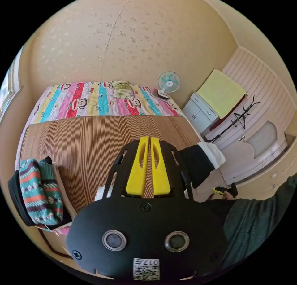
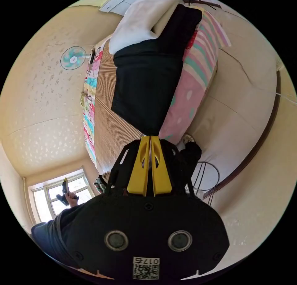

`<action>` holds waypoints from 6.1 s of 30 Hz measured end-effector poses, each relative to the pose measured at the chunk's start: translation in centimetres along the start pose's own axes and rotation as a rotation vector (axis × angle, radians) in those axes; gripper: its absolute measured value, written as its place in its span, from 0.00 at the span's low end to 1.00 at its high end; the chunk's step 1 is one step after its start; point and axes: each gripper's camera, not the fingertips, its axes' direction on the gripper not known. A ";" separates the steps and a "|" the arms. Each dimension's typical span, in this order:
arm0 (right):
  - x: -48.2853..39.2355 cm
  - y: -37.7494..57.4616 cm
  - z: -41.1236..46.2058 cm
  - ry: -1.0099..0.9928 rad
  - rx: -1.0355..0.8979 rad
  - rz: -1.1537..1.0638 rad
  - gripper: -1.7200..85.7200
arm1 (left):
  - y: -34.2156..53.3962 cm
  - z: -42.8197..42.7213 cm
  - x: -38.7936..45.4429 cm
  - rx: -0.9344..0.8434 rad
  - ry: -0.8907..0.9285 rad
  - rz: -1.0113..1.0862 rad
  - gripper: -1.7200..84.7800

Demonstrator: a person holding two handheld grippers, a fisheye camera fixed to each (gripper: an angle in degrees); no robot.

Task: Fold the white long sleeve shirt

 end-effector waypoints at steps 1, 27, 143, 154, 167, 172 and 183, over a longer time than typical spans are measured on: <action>0.2 -1.6 -1.0 -0.004 0.006 -0.012 0.04 | 0.2 1.0 0.8 -0.007 0.008 -0.001 0.01; -17.6 -10.2 4.8 -0.122 -0.472 -0.531 0.04 | 6.5 8.9 4.6 0.097 -0.015 -0.256 0.01; -25.0 37.5 -18.3 -0.753 0.553 -1.564 0.05 | 9.9 -15.0 -10.0 0.395 0.878 -0.110 0.03; -24.6 43.5 -24.6 -0.878 0.907 -1.492 0.05 | 16.3 -34.9 14.3 1.224 0.001 0.193 0.06; -50.5 25.0 -3.5 -0.127 0.556 -1.353 0.05 | -8.8 -28.6 -1.2 0.770 -0.067 0.379 0.09; -53.5 8.1 22.4 0.249 -0.126 -1.107 0.04 | -22.1 -8.5 -21.6 0.149 -0.154 -0.066 0.12; -36.1 6.9 47.7 0.652 -0.767 -0.943 0.03 | -4.2 19.2 -35.1 -0.662 -0.069 -0.267 0.11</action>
